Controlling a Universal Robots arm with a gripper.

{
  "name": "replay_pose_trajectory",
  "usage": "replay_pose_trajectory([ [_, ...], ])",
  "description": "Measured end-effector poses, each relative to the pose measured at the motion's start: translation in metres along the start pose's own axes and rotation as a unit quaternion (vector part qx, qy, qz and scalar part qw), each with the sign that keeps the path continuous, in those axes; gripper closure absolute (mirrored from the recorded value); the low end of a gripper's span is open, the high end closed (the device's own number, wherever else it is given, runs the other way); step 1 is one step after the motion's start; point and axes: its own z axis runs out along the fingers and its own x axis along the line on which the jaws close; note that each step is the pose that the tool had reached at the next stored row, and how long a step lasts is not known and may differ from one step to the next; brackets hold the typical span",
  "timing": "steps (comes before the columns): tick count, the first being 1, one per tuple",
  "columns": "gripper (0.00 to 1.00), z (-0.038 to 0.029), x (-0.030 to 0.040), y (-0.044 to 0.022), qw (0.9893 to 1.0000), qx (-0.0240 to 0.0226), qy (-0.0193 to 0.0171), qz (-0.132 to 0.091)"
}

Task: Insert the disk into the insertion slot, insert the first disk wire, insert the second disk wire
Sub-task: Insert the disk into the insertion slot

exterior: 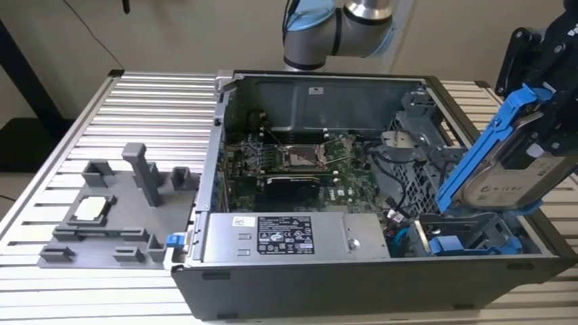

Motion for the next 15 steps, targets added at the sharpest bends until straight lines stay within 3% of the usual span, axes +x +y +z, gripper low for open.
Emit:
replay_pose_trajectory([
  [15, 0.67, 0.0170, 0.0016, -0.0006, 0.9999, -0.0002, 0.0000, -0.010],
])
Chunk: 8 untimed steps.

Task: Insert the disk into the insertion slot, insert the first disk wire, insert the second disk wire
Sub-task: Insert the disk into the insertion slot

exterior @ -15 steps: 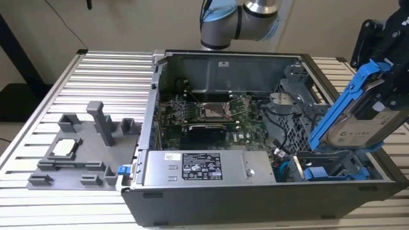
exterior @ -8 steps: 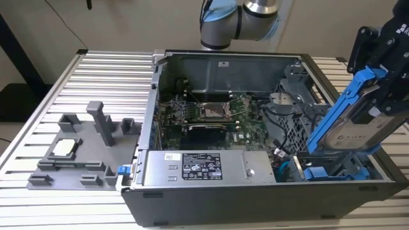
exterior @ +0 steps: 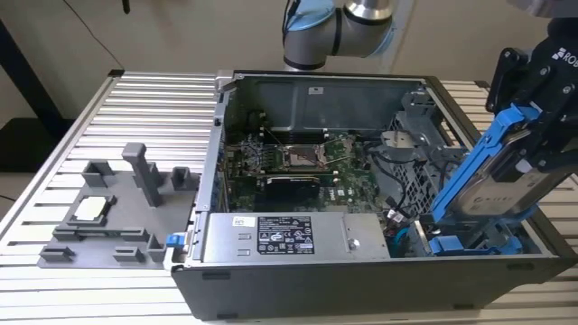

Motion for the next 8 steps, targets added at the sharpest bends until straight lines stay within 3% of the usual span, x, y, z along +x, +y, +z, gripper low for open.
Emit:
replay_pose_trajectory([
  [8, 0.67, 0.0082, 0.0002, -0.0016, 1.0000, -0.0001, -0.0011, -0.005],
])
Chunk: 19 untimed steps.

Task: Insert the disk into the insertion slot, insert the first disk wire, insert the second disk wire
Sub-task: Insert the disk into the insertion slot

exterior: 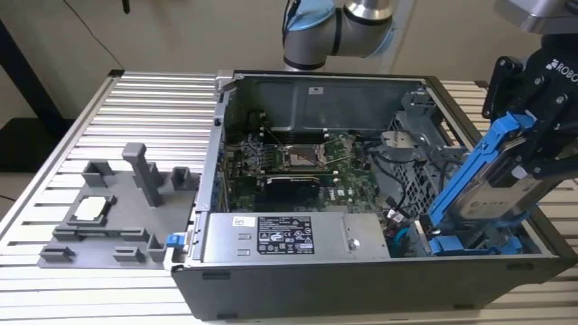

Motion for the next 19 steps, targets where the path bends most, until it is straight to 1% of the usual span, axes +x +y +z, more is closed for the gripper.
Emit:
replay_pose_trajectory([
  [7, 0.67, 0.0078, 0.0002, -0.0027, 1.0000, -0.0006, -0.0019, -0.002],
  [19, 0.67, 0.0205, 0.0004, -0.0040, 0.9999, -0.0025, -0.0088, -0.005],
])
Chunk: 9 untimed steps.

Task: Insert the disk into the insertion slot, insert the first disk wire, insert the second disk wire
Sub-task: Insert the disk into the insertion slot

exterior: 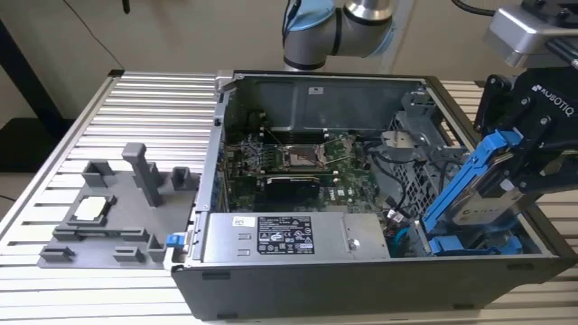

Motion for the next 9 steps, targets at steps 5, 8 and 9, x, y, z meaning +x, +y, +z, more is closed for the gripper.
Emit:
replay_pose_trajectory([
  [5, 0.67, 0.0059, 0.0002, -0.0004, 1.0000, -0.0004, -0.0026, -0.001],
  [8, 0.67, 0.0099, 0.0004, -0.0007, 1.0000, -0.0006, -0.0038, -0.001],
  [9, 0.67, 0.0112, 0.0004, -0.0009, 1.0000, -0.0007, -0.0040, -0.001],
])
